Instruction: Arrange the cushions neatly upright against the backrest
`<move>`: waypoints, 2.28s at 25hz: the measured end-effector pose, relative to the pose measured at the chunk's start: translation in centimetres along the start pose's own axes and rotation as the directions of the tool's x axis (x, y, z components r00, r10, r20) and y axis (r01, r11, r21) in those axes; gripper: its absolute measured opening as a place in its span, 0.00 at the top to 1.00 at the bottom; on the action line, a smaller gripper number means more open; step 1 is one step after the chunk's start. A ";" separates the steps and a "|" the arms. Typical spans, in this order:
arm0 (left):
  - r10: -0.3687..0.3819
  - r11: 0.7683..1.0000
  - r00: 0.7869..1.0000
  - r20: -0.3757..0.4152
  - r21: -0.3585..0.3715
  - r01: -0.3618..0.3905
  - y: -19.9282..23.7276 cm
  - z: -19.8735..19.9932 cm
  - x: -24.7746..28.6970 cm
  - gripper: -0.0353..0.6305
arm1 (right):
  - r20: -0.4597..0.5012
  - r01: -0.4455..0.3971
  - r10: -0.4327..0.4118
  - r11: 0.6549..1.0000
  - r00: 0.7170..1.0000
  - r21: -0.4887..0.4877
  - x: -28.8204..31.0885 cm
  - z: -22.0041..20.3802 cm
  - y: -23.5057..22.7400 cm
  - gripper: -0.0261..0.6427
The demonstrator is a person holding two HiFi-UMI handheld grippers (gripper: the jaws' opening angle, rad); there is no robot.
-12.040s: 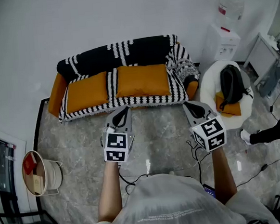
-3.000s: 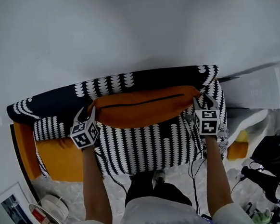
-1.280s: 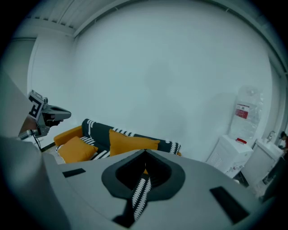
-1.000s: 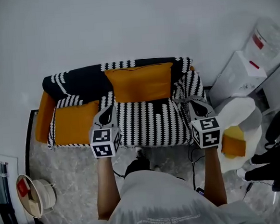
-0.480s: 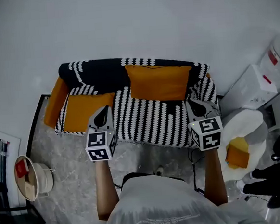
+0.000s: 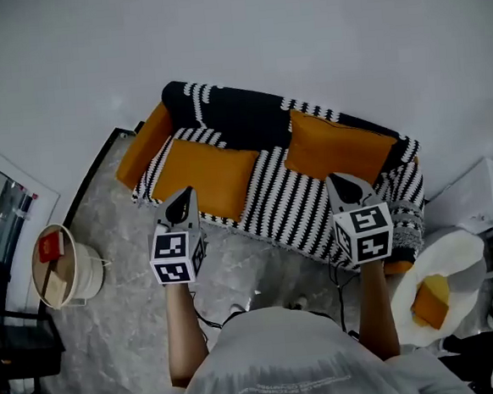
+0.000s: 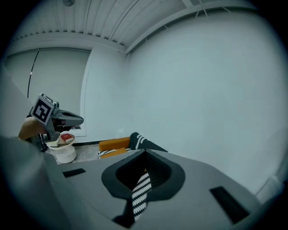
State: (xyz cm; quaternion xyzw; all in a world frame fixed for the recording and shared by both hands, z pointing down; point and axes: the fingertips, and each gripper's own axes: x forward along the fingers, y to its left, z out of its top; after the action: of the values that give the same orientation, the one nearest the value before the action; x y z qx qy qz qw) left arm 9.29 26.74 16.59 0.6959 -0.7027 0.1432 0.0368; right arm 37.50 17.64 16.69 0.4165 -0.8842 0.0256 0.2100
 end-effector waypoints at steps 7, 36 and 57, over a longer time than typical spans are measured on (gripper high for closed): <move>0.060 0.998 0.998 -0.031 -0.022 -0.061 10.0 -3.0 -4.8 0.92 | 0.019 -0.073 0.073 0.997 0.997 -0.028 3.4 3.5 10.7 0.95; 0.119 0.992 0.982 -0.147 -0.023 -0.123 33.8 -9.7 3.0 0.92 | -0.011 -0.202 0.202 0.976 0.979 -0.082 27.9 11.1 26.8 0.96; -0.084 0.996 0.961 -0.265 -0.021 0.081 42.0 -13.7 16.5 0.92 | -0.086 -0.018 0.019 1.000 0.996 0.017 39.4 11.0 24.9 0.95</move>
State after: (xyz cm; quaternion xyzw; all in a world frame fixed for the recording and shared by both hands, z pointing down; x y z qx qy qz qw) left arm -34.78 13.80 27.58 0.6989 -0.6625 0.2302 0.1400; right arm -7.24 2.84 25.36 0.4086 -0.8778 0.0526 0.2443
